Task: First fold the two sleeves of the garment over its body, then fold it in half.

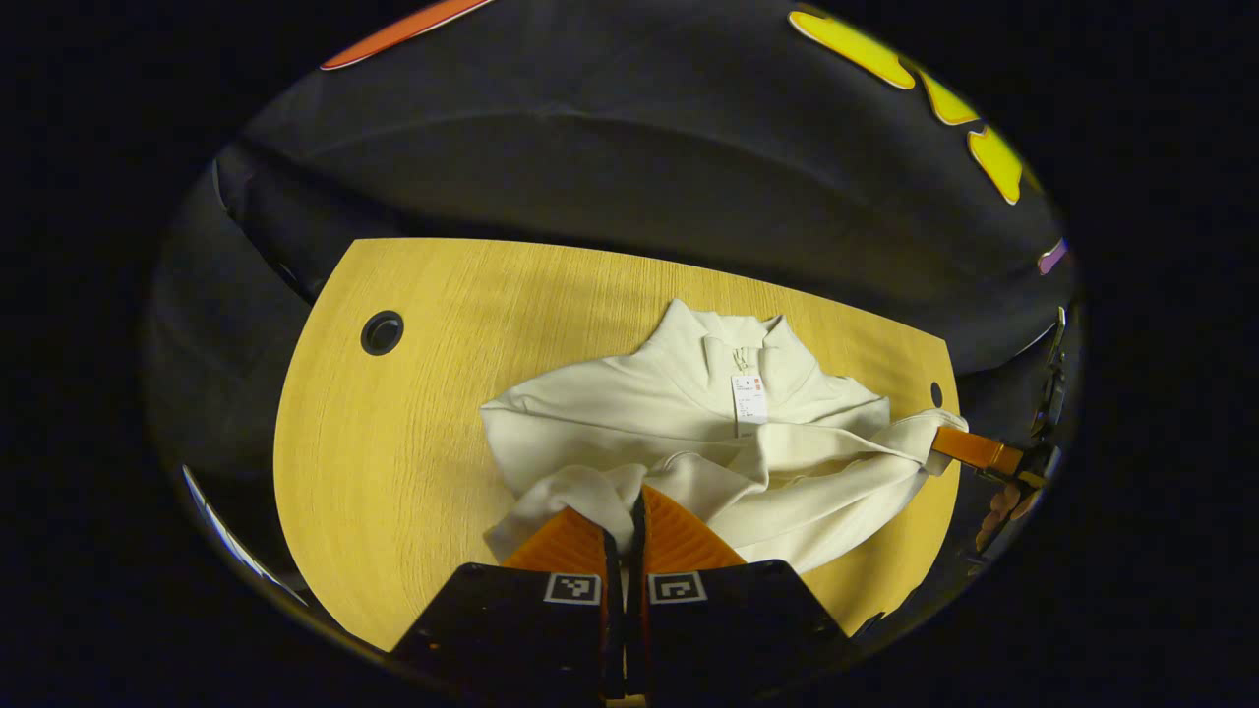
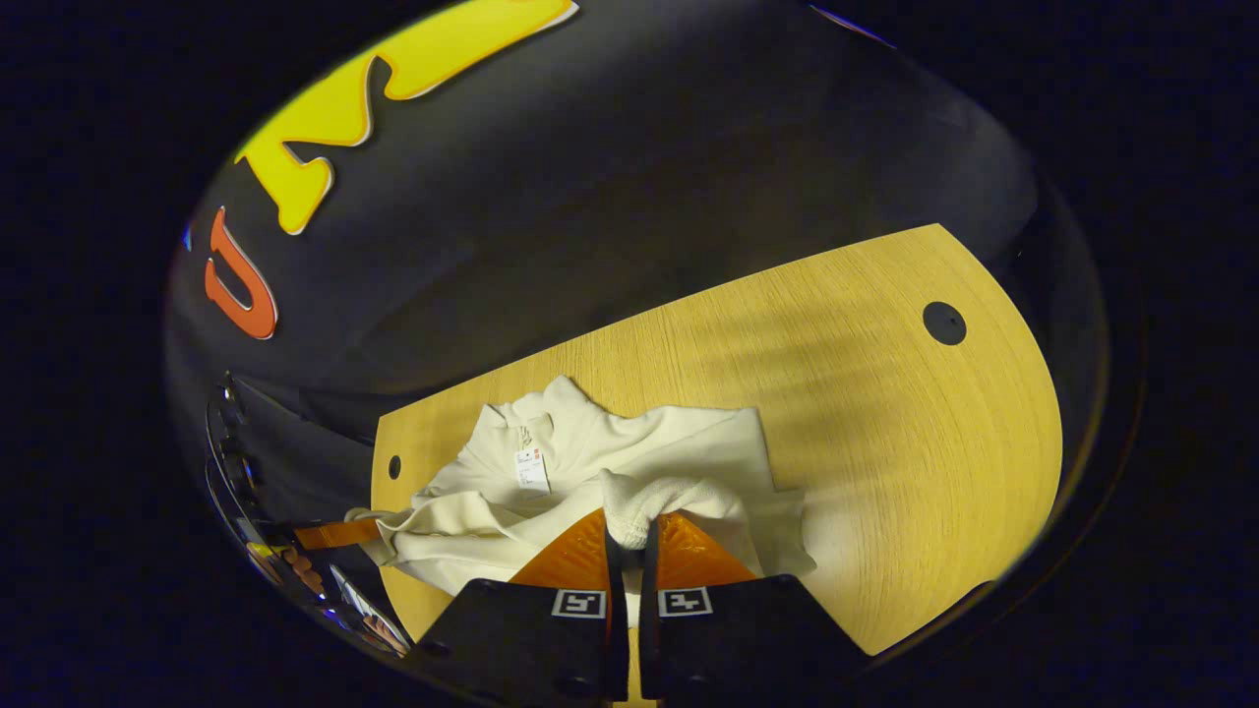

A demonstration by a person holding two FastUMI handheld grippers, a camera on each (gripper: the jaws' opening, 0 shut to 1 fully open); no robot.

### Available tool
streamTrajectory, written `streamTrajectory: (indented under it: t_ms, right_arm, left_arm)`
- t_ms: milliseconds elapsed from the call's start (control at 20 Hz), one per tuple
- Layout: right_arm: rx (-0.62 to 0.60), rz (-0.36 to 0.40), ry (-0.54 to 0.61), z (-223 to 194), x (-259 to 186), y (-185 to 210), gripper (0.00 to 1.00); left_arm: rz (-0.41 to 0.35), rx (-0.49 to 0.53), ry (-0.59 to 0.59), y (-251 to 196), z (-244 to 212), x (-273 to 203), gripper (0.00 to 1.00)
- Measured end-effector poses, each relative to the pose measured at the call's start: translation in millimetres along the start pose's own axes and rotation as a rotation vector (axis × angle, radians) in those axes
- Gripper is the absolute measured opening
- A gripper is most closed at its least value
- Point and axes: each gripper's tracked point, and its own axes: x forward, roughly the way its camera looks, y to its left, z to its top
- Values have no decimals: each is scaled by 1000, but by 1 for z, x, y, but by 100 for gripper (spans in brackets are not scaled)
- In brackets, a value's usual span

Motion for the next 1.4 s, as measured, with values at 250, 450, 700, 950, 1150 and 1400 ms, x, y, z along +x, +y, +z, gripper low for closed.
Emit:
streamTrajectory:
  t_ms: [250,450,700,950,1150,1400]
  right_arm:
    - [10,-37,-47,10,39,-11,4]
    - [11,-60,-59,12,44,-14,8]
    - [41,-46,-90,20,35,-6,14]
    - [96,1,-124,26,30,9,19]
    - [24,60,-215,42,4,34,75]
    - [-209,36,-482,74,-94,78,95]
  left_arm:
    - [17,14,-16,12,2,7,5]
    - [3,-14,-6,10,-2,22,19]
    - [26,-20,-39,10,5,23,45]
    - [43,4,-137,6,23,3,73]
    - [22,26,-245,-3,40,-22,85]
    - [54,74,-559,-11,72,-116,98]
